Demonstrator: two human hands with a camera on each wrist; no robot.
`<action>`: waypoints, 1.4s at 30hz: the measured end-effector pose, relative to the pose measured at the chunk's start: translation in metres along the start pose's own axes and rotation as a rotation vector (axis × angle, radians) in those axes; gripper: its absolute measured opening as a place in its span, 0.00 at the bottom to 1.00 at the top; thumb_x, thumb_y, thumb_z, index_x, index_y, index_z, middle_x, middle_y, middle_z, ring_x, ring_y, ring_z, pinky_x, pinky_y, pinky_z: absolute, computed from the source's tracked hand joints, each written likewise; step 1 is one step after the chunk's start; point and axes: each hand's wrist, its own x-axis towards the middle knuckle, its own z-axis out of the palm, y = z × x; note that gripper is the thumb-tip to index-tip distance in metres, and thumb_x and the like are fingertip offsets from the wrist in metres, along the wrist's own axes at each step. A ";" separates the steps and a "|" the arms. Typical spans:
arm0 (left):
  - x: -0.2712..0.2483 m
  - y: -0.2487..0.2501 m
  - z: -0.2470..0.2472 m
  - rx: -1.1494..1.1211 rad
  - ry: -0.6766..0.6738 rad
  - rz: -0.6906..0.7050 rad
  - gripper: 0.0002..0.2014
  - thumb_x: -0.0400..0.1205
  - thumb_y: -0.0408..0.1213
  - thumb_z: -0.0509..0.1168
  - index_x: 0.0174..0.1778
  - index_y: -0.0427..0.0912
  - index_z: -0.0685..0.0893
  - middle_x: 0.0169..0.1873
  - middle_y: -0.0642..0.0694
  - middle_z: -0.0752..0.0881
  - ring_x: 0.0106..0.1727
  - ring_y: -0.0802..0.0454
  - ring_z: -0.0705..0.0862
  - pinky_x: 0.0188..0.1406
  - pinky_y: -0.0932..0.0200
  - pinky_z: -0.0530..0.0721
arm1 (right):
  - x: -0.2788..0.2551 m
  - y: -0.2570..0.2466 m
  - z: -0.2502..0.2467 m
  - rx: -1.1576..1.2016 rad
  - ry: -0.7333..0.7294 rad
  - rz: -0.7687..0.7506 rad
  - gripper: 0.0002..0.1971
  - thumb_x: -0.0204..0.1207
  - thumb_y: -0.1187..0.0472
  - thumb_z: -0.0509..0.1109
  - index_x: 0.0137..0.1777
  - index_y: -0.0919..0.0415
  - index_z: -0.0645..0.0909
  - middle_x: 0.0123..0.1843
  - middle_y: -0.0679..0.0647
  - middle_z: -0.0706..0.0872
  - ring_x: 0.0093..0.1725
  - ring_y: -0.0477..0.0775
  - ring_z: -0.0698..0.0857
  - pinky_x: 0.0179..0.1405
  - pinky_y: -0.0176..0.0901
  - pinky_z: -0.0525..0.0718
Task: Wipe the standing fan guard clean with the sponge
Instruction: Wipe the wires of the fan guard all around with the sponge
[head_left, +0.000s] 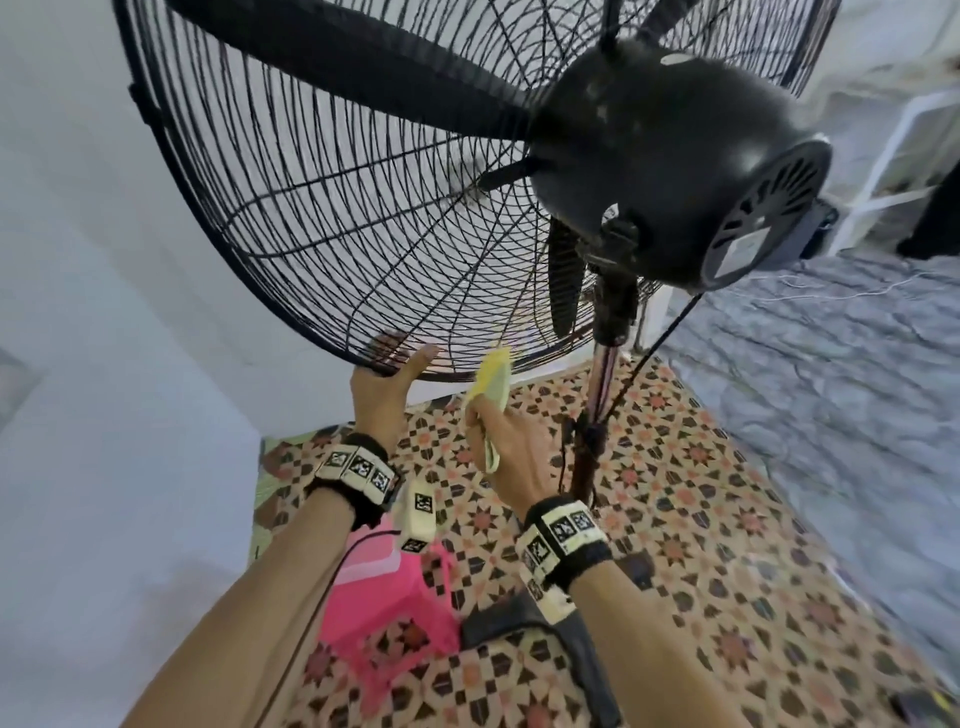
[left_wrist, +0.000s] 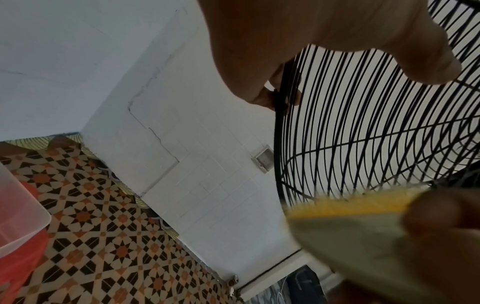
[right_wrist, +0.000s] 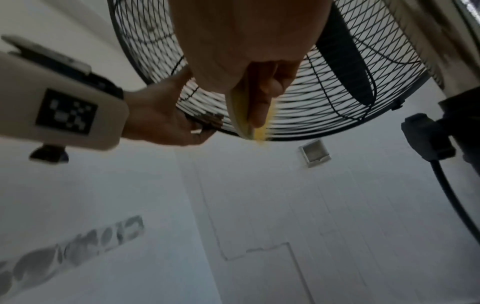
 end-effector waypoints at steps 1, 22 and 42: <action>0.000 -0.001 0.000 0.003 -0.001 0.001 0.30 0.67 0.55 0.84 0.62 0.44 0.89 0.56 0.54 0.93 0.57 0.65 0.89 0.57 0.72 0.84 | 0.002 -0.001 -0.001 0.087 0.087 -0.002 0.01 0.88 0.62 0.64 0.54 0.57 0.76 0.36 0.48 0.82 0.27 0.42 0.80 0.22 0.29 0.76; 0.000 -0.003 -0.006 0.012 -0.038 -0.043 0.39 0.66 0.61 0.85 0.69 0.44 0.87 0.61 0.54 0.92 0.64 0.60 0.88 0.66 0.61 0.83 | 0.005 -0.006 -0.032 0.583 -0.040 0.424 0.46 0.88 0.63 0.62 0.88 0.46 0.29 0.84 0.73 0.60 0.77 0.67 0.74 0.79 0.61 0.73; 0.010 -0.010 -0.008 0.033 -0.046 -0.039 0.47 0.59 0.68 0.86 0.67 0.41 0.88 0.59 0.50 0.93 0.65 0.54 0.90 0.73 0.47 0.85 | -0.016 -0.012 0.033 0.576 0.267 0.821 0.09 0.88 0.59 0.65 0.66 0.55 0.75 0.51 0.47 0.85 0.45 0.42 0.84 0.40 0.31 0.86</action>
